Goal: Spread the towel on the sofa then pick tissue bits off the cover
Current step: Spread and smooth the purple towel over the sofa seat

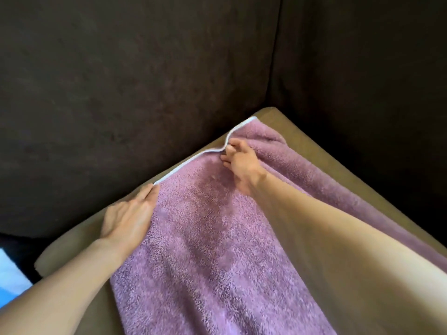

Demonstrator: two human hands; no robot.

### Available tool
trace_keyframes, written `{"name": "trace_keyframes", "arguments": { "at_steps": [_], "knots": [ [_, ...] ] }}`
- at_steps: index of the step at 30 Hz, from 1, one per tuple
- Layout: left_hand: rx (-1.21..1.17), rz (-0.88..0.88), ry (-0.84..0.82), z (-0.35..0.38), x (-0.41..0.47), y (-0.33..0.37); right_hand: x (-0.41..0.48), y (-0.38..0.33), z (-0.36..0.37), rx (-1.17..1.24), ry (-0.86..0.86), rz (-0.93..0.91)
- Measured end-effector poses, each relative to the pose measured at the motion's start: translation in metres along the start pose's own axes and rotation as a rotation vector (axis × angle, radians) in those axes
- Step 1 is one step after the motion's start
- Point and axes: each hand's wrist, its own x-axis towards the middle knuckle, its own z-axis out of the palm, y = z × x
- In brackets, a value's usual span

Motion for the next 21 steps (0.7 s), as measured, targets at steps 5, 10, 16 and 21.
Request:
{"name": "trace_keyframes", "arguments": {
  "at_steps": [5,10,16,21],
  "knots": [
    [0.126,-0.028,-0.015,-0.018,0.010,0.017,-0.020,-0.017,-0.061,-0.720,0.268,-0.315],
    [0.149,0.059,0.078,-0.054,0.053,0.064,-0.033,-0.026,-0.137,-1.265,0.433,-0.014],
    [-0.430,0.285,0.246,-0.088,0.117,0.165,-0.067,-0.015,-0.146,-1.445,0.083,-0.296],
    [-0.512,0.139,-0.024,-0.090,0.148,0.218,-0.082,0.003,-0.148,-1.306,-0.164,-0.336]
  ]
}}
